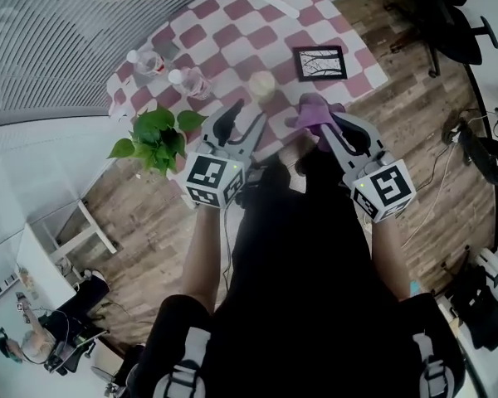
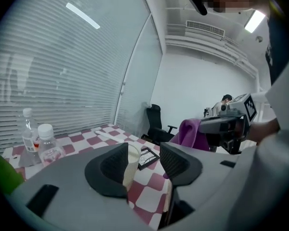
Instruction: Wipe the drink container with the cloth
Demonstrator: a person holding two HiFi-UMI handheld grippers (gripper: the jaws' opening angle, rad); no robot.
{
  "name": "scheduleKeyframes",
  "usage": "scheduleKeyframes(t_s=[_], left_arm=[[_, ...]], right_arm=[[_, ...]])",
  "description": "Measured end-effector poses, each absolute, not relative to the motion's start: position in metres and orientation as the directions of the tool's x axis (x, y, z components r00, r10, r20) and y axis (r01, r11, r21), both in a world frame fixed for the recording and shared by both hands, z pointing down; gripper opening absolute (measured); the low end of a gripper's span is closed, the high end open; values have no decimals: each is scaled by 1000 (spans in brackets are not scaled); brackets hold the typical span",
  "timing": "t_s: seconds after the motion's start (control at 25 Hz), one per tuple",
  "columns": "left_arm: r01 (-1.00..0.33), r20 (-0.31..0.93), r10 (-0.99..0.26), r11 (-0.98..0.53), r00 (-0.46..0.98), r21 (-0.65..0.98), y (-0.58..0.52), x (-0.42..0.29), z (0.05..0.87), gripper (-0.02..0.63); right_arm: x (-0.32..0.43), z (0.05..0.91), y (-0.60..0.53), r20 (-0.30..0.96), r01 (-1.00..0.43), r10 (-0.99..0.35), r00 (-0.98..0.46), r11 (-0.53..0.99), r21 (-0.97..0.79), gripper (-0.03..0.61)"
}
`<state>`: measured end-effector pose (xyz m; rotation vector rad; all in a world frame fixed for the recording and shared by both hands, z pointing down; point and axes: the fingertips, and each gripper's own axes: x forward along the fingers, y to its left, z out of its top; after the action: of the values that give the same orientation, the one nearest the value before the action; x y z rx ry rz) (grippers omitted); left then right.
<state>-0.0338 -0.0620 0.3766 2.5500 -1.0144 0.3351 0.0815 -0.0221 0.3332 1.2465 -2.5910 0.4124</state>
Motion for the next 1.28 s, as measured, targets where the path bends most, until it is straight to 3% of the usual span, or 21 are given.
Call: scheduleKeyframes(t_s=[0.12,0.48,1.28], left_arm=[[-701,367,-606,-669,706,245,-72,-29,388,240],[-706,406,-598,-679,691,203,-102,-20,432,282],[-689,423,-586,-710,691,144,-121,-5,460,288]], right_arm=[[82,336,-30,339,-792,-722,-604,592,-149,67],[78,349,-43,381,-801,-715,-586,584,-135,67],[78,370,-49,441,-812,-697,-566,564,-151,67]])
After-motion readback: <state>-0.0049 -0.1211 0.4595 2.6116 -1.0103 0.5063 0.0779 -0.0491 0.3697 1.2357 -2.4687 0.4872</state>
